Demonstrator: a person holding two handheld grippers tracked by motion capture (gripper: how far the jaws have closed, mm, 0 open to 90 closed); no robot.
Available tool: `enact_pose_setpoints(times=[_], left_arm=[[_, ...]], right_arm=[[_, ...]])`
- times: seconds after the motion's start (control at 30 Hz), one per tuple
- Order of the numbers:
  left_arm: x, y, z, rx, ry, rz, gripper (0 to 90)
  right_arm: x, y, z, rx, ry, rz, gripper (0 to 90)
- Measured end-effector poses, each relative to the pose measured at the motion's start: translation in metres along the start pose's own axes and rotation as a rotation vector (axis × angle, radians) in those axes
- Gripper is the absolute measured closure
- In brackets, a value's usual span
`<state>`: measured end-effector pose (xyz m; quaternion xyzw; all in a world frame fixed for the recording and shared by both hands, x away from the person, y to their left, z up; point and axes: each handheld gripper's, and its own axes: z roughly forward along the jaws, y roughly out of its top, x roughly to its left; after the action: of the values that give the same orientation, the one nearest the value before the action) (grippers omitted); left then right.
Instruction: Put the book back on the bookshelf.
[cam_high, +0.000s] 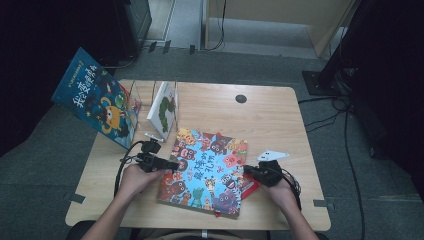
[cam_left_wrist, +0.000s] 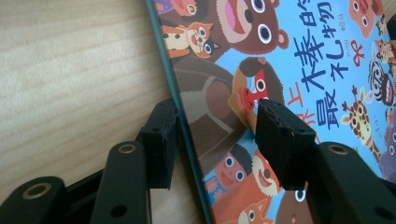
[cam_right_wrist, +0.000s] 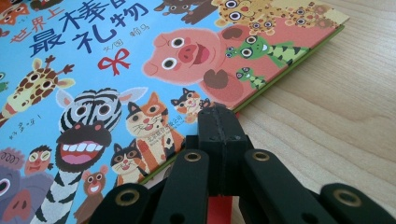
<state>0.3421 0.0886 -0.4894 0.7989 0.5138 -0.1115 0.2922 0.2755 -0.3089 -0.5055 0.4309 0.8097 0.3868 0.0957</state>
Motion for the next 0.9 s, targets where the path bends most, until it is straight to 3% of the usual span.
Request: enact_pose_setpoints(times=[0.1, 0.2, 0.27, 0.37, 0.5, 0.57, 0.6, 0.73, 0.9], left_arm=[[-0.003, 0.001, -0.005, 0.004, 0.001, 0.002, 51.5], [-0.006, 0.002, -0.020, -0.048, -0.037, 0.005, 55.7], [-0.011, 0.006, -0.034, -0.074, -0.086, 0.002, 56.0], [-0.017, 0.011, -0.045, -0.076, -0.123, 0.000, 56.6], [-0.025, 0.024, -0.051, -0.030, -0.231, -0.007, 62.2], [-0.032, 0.032, -0.052, 0.003, -0.275, 0.002, 62.2], [-0.035, 0.036, -0.054, -0.003, -0.287, 0.005, 64.6], [-0.044, 0.053, -0.063, 0.027, -0.262, 0.030, 68.8], [-0.048, 0.070, -0.071, 0.058, -0.249, 0.034, 72.1]], right_arm=[[0.000, 0.000, 0.000, 0.002, 0.004, 0.005, 90.0], [-0.001, 0.000, 0.000, -0.001, 0.011, 0.014, 90.0], [-0.002, 0.000, 0.000, -0.001, 0.010, 0.007, 90.0], [-0.002, -0.001, 0.000, -0.004, 0.014, 0.022, 90.0], [-0.002, 0.000, 0.002, -0.007, 0.036, 0.034, 90.0], [0.002, 0.002, 0.005, -0.008, 0.056, 0.015, 90.0], [0.005, 0.003, 0.007, -0.007, 0.061, 0.001, 90.0], [0.017, 0.008, 0.017, -0.008, 0.084, -0.068, 89.6], [0.023, 0.015, 0.023, -0.043, 0.087, -0.089, 86.9]])
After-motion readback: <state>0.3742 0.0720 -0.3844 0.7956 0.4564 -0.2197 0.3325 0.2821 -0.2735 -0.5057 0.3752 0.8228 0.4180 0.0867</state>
